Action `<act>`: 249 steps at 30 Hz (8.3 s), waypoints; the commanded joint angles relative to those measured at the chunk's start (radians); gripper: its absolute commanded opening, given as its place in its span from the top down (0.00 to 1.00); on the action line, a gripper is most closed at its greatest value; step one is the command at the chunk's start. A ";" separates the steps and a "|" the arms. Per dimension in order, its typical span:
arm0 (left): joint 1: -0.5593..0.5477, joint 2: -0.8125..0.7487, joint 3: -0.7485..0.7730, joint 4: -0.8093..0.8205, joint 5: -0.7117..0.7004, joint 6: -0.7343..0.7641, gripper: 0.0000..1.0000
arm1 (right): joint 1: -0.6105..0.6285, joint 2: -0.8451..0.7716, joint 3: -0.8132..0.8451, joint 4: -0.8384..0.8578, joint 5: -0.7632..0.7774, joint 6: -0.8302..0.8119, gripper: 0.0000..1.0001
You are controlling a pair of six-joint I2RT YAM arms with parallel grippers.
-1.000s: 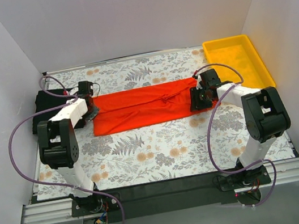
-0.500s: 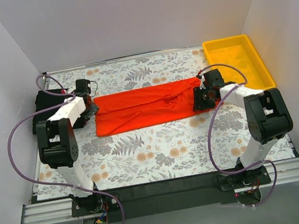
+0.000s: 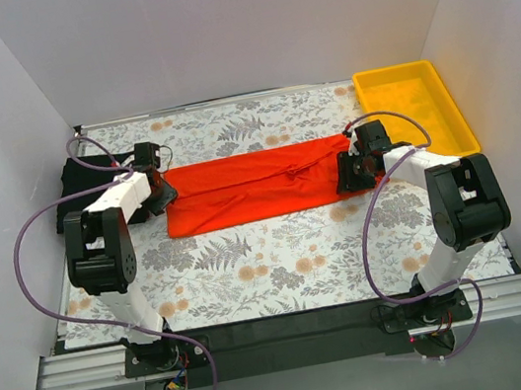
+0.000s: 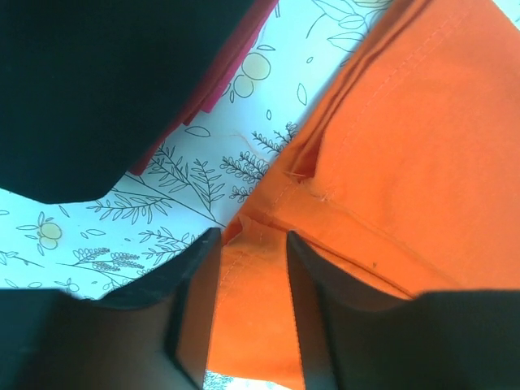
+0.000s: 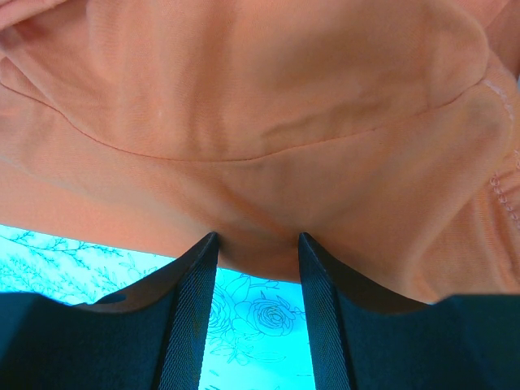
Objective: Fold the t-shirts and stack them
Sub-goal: Fold the tshirt
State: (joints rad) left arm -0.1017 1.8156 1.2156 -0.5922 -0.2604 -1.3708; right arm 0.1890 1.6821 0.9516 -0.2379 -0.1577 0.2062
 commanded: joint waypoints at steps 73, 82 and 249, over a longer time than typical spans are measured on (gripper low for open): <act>-0.165 -0.199 -0.200 0.040 0.070 0.029 0.57 | 0.147 0.096 0.263 0.049 -0.120 -0.027 0.62; -0.127 -0.150 -0.313 0.035 0.024 -0.022 0.60 | 0.096 0.252 0.317 0.051 -0.059 -0.007 0.63; -0.010 -0.425 -0.372 -0.004 0.205 -0.017 0.40 | 0.724 0.073 0.157 -0.124 -0.120 -0.088 0.58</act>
State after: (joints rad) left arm -0.1158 1.5120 0.8543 -0.5419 -0.0265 -1.3823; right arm 0.8955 1.8156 1.1046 -0.2493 -0.2932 0.1257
